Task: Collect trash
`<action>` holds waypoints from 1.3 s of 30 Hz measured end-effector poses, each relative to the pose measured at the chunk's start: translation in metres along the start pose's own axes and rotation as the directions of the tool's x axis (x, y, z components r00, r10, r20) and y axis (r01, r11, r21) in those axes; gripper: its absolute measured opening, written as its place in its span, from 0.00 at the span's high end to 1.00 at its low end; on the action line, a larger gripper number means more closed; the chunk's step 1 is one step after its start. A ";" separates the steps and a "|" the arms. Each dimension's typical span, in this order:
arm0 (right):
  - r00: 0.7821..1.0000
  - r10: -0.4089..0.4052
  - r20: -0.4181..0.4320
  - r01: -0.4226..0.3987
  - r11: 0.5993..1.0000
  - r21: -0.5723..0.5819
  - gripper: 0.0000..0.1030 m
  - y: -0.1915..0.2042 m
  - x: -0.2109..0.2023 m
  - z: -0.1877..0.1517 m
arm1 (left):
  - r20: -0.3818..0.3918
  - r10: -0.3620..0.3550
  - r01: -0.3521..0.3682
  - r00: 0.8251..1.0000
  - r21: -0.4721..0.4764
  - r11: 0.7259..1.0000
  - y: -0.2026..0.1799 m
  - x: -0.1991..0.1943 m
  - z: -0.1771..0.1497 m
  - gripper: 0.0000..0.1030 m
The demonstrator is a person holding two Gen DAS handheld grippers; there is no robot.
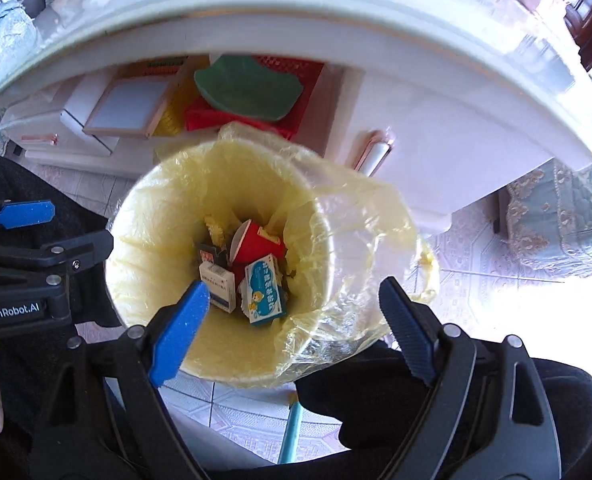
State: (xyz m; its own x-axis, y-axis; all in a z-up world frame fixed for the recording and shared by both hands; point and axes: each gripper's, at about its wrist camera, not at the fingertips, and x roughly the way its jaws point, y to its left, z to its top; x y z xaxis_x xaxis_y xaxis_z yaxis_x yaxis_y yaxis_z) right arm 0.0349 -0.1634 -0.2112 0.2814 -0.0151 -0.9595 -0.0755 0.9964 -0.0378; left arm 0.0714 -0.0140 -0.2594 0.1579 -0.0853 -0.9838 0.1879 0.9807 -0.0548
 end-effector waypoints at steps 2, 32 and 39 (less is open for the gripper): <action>0.997 -0.042 0.070 0.042 0.999 0.010 0.15 -0.002 -0.024 0.001 | 0.074 0.022 -0.023 0.997 0.010 1.000 -0.008 -0.024 -0.002 0.18; 0.647 -0.300 0.701 0.103 0.945 0.309 0.06 -0.019 -0.289 -0.044 | 0.690 0.200 -0.140 0.696 -0.142 0.980 -0.043 -0.308 -0.049 0.07; 0.654 -0.293 0.697 0.085 0.944 0.318 0.06 -0.018 -0.298 -0.050 | 0.688 0.175 -0.086 0.704 -0.161 0.983 -0.034 -0.320 -0.060 0.07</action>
State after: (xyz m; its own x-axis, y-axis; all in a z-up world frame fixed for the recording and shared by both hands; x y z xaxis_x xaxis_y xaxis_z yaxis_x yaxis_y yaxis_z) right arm -0.0955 -0.1806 0.0618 0.8730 -0.2443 -0.4221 0.2566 0.9661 -0.0284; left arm -0.0439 -0.0094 0.0471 0.8111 -0.0101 -0.5848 0.0151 0.9999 0.0037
